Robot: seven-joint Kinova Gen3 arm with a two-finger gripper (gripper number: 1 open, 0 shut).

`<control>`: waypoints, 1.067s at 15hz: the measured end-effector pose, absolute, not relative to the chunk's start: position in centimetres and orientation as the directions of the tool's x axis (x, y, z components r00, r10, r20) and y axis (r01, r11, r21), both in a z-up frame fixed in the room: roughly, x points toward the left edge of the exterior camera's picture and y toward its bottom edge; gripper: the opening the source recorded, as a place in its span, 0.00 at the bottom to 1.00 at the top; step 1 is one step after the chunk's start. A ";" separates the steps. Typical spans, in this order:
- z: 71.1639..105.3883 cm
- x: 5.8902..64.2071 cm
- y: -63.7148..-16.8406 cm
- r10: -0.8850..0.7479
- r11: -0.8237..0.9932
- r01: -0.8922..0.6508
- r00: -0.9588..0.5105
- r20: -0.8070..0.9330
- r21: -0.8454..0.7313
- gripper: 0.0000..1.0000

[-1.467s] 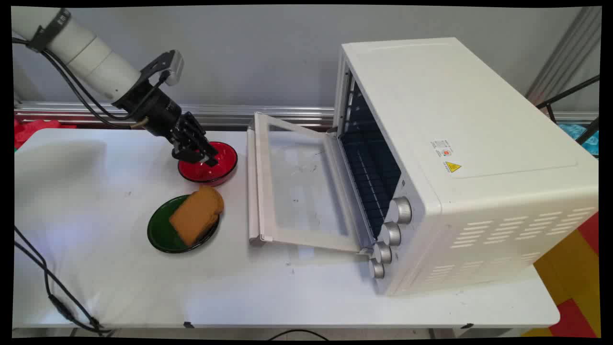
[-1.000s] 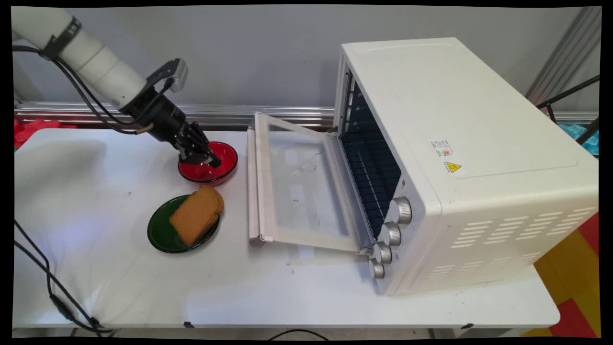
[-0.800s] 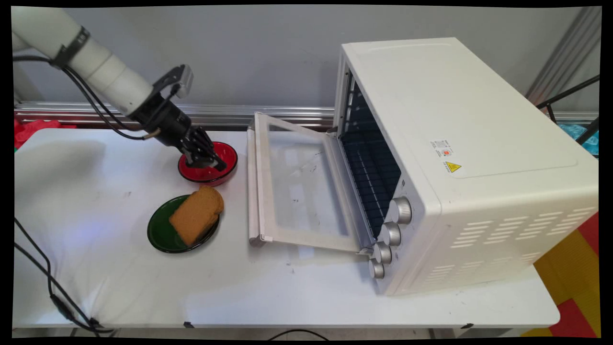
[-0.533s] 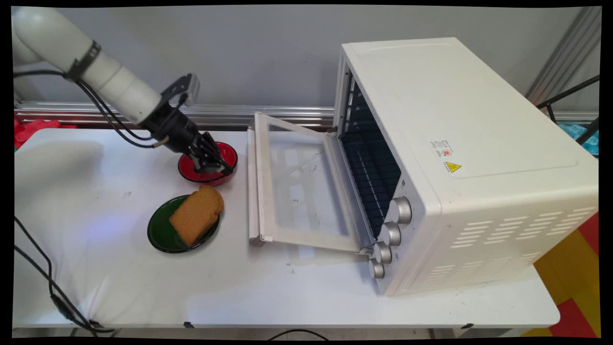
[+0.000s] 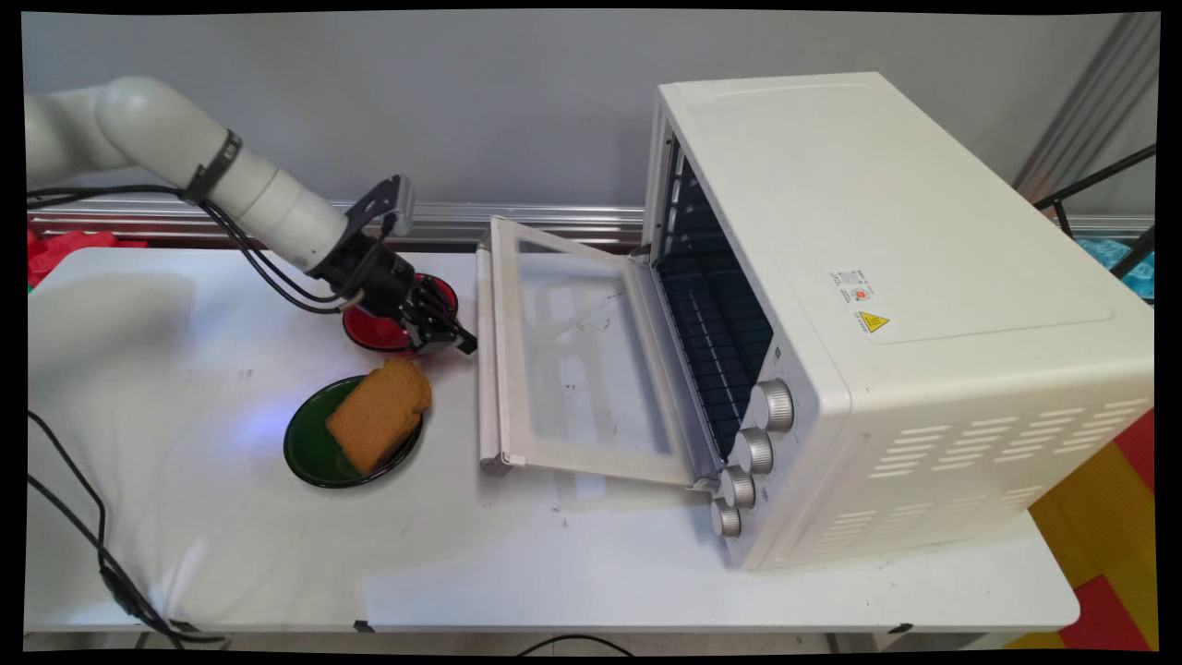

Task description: Close the oven

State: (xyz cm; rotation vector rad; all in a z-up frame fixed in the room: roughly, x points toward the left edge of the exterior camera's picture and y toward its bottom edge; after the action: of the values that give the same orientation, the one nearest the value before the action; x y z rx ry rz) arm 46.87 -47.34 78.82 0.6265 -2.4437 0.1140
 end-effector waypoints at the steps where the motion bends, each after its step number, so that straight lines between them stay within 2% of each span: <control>1: 78.5 46.7 -47.4 -0.407 0.885 -0.460 -0.700 0.586 0.066 0.00; 9: 78.6 45.5 -47.5 -0.398 0.884 -0.461 -0.654 0.644 0.077 0.00; 16: 81.0 43.8 -48.1 -0.380 0.882 -0.462 -0.590 0.712 0.088 0.00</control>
State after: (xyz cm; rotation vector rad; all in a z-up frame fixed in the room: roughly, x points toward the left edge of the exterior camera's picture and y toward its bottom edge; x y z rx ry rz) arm 43.76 -48.06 81.04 0.6024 -2.2663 0.1351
